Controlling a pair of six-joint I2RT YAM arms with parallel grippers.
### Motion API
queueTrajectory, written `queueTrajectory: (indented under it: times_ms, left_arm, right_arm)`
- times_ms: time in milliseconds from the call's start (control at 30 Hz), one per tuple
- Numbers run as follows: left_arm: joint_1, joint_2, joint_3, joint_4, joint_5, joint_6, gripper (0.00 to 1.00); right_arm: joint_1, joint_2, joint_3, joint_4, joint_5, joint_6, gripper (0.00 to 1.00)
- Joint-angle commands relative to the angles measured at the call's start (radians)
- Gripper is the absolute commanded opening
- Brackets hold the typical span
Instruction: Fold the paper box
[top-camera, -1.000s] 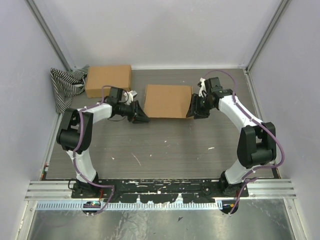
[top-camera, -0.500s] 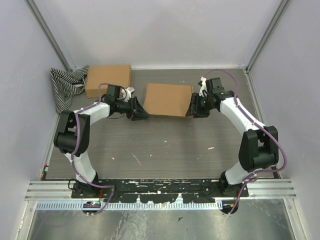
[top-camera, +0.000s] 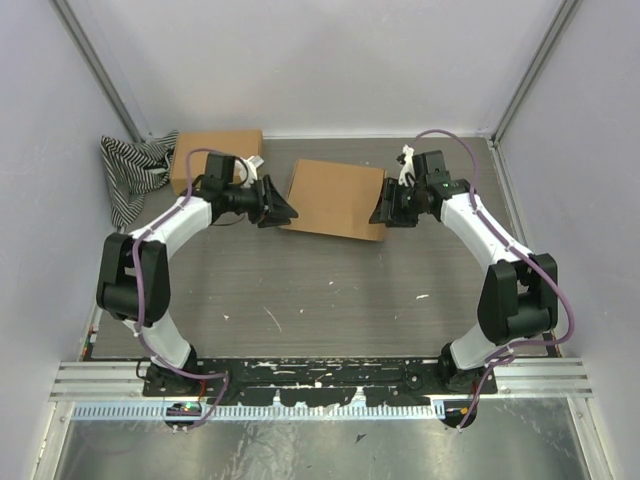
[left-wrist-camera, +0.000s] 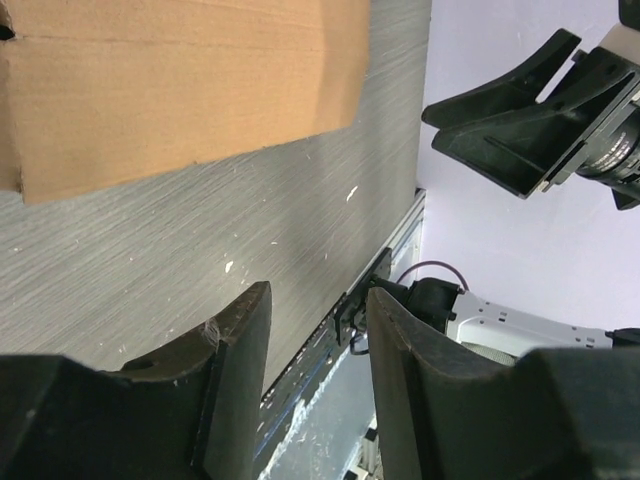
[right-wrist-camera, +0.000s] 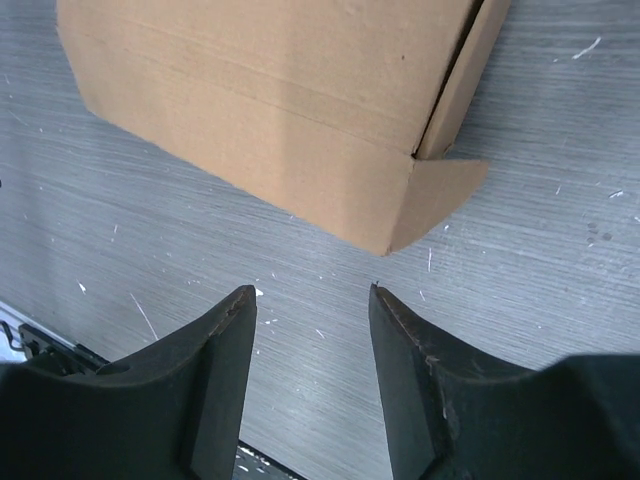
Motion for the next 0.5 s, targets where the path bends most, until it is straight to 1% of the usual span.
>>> queueTrajectory:
  times_ms: [0,33,100,133,200,233,300,333,400,467]
  left_arm:
    - [0.005,-0.064,0.059,-0.094,-0.061,0.059,0.51]
    - [0.005,-0.066,0.07,-0.134,-0.108,0.089,0.54]
    - [0.003,-0.064,0.085,-0.214,-0.253,0.162,0.58]
    - [0.003,-0.057,0.084,-0.235,-0.334,0.192,0.59]
    - [0.002,-0.031,0.073,-0.238,-0.435,0.227,0.6]
    - [-0.001,-0.019,0.062,-0.224,-0.459,0.239,0.6]
    - [-0.012,-0.004,0.025,-0.159,-0.5,0.253,0.61]
    - [-0.02,-0.001,0.011,-0.128,-0.53,0.262,0.62]
    - [-0.035,-0.003,-0.026,-0.037,-0.58,0.278,0.65]
    - [-0.038,-0.004,-0.067,0.069,-0.593,0.28,0.69]
  right_arm:
    - [0.006,-0.056,0.071,0.035,0.033,0.004,0.56]
    - [0.005,-0.055,0.074,0.035,0.051,0.002,0.57]
    - [0.005,-0.045,0.068,0.044,0.111,-0.005,0.61]
    - [0.005,-0.035,0.059,0.055,0.144,-0.008,0.62]
    - [0.006,-0.009,0.036,0.08,0.189,-0.009,0.63]
    - [0.006,0.001,0.018,0.107,0.192,-0.003,0.64]
    - [0.006,0.005,-0.038,0.192,0.186,0.016,0.72]
    - [0.007,0.003,-0.067,0.242,0.181,0.022,0.74]
    - [0.007,0.007,-0.117,0.333,0.179,0.035,0.76]
    - [0.006,0.036,-0.131,0.378,0.164,0.038,0.76]
